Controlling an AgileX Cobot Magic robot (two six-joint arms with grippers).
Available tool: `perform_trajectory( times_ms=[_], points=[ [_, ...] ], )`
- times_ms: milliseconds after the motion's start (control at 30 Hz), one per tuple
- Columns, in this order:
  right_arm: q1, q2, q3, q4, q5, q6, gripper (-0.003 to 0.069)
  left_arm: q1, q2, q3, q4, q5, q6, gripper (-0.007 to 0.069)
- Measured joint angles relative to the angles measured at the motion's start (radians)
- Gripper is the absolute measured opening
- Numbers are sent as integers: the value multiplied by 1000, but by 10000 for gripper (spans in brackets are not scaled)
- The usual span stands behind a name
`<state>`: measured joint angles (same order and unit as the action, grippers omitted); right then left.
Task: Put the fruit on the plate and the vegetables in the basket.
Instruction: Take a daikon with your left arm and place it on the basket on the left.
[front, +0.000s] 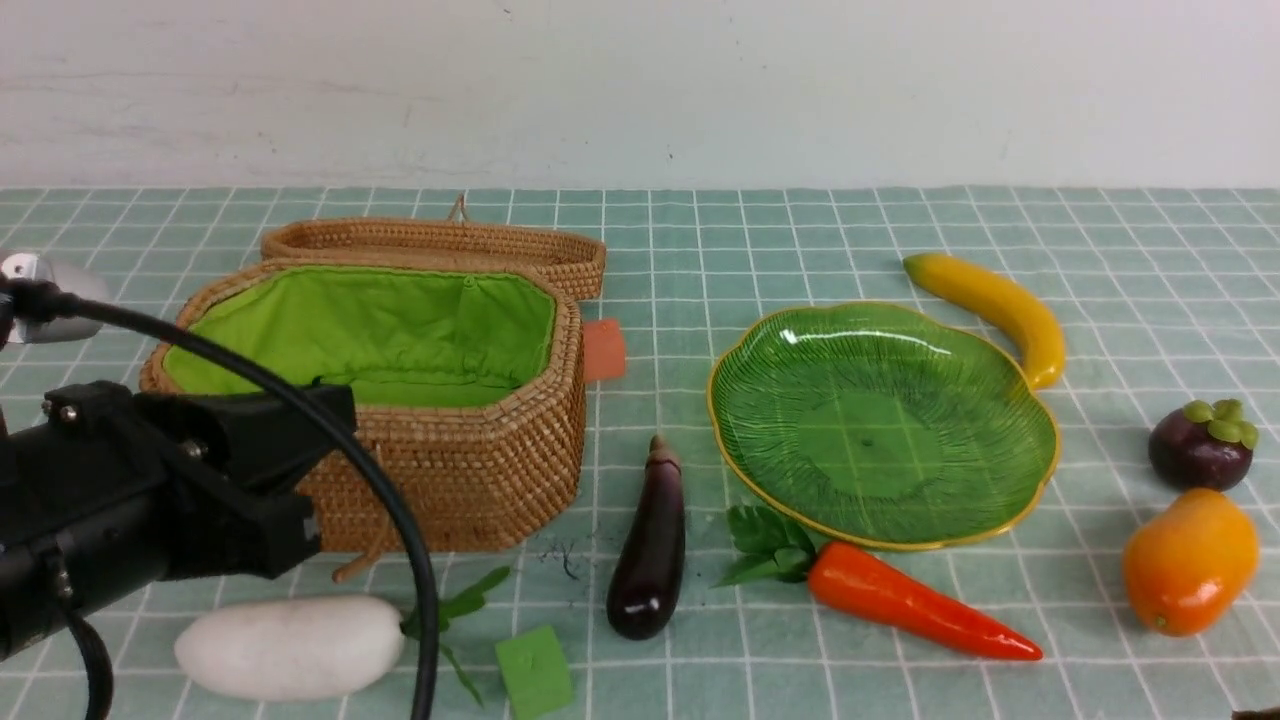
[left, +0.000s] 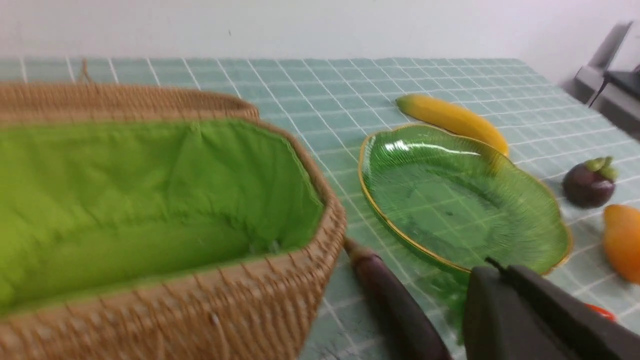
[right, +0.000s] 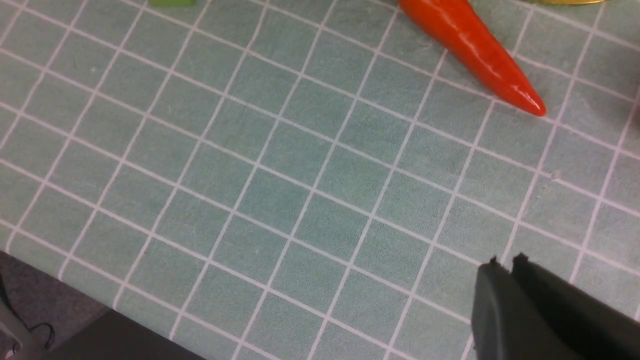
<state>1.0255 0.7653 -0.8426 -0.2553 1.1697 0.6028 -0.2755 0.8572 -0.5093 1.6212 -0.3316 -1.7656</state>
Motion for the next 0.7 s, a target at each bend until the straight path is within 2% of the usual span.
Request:
perform_trajectory(
  times_ms=[33,67,100,133,167,200,233,400,433,467,533,633,700],
  points=[
    [0,0,0,0,0,0,36,0,1,0,-22,0,27,-13],
    [0,0,0,-1,0,0,36,0,8,0,-232,45,272,-13],
    [0,0,0,-1,0,0,36,0,9,0,-289,52,338,-13],
    [0,0,0,-2,0,0,38,0,16,-2,-513,129,613,-13],
    [0,0,0,-2,0,0,38,0,18,-3,-564,154,680,-13],
    [0,0,-1,-3,0,0,39,0,22,-6,-661,226,812,-13],
    [0,0,-1,-4,0,0,42,0,33,-11,-837,362,1058,-13],
    [0,0,-1,-4,1,0,49,0,73,-42,-1305,773,1700,-13],
    [0,1,-1,-4,2,0,50,0,76,-54,-1373,806,1793,-13],
    [0,1,-1,-4,2,0,50,0,76,-58,-1390,826,1815,-13],
    [0,1,-1,-4,2,-2,53,0,76,-120,-1595,957,2087,-13],
    [0,1,-1,-5,2,-2,56,0,81,-163,-1705,1055,2223,-13],
    [0,1,-2,-5,2,-2,59,0,110,-215,-1790,1188,2332,-13]
  ],
)
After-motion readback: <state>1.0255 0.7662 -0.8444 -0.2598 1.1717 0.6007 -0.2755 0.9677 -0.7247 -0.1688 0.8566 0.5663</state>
